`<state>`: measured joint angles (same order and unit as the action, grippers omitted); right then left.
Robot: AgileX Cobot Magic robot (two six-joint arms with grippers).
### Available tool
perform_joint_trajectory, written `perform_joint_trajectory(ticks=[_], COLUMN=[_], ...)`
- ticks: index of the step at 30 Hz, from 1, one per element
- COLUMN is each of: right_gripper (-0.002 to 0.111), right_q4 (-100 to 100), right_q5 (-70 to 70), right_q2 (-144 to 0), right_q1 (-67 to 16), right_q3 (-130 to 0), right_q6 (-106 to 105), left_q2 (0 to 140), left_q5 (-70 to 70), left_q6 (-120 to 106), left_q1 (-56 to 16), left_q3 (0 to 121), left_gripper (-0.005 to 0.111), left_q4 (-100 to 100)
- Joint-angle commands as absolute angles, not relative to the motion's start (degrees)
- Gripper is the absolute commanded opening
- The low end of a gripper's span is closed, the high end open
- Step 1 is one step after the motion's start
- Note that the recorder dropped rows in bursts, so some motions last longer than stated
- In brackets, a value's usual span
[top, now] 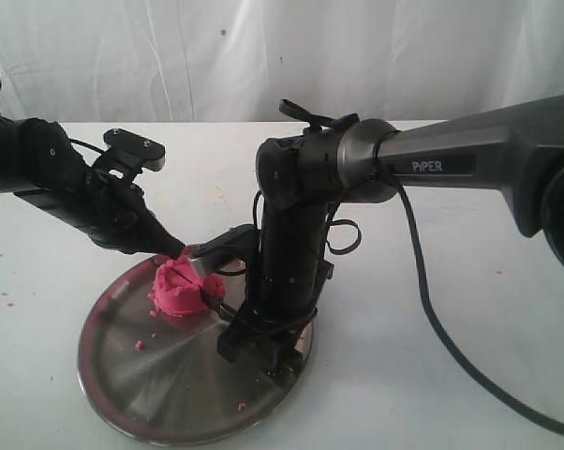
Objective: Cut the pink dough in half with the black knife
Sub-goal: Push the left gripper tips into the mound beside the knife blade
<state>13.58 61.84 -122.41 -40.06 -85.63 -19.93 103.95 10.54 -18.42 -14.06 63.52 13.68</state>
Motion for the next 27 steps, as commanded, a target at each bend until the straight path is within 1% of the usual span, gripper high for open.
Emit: perform_joint_trajectory(ticks=[1, 6, 18, 27], right_gripper=[0.0, 0.0, 0.0, 0.0], right_q4=[13.1, 13.1, 13.1, 13.1], right_q5=[62.7, 62.5, 62.0, 61.5], right_q2=[-122.1, -122.1, -122.1, -122.1], right_q1=[-40.2, -40.2, -40.2, -40.2], right_q3=[-85.3, -85.3, -85.3, -85.3], right_q6=[-20.5, -20.5, -20.4, -20.4], left_q2=[103.4, 103.4, 105.7, 107.6], left_q5=[10.3, 7.0, 6.3, 7.1], left_q6=[-18.1, -18.4, -18.4, -18.4], left_q1=[-14.0, -14.0, -15.7, -15.7], left_q3=[63.7, 61.8, 61.7, 61.7], left_gripper=[0.0, 0.0, 0.0, 0.0], left_q4=[15.5, 15.5, 15.5, 15.5])
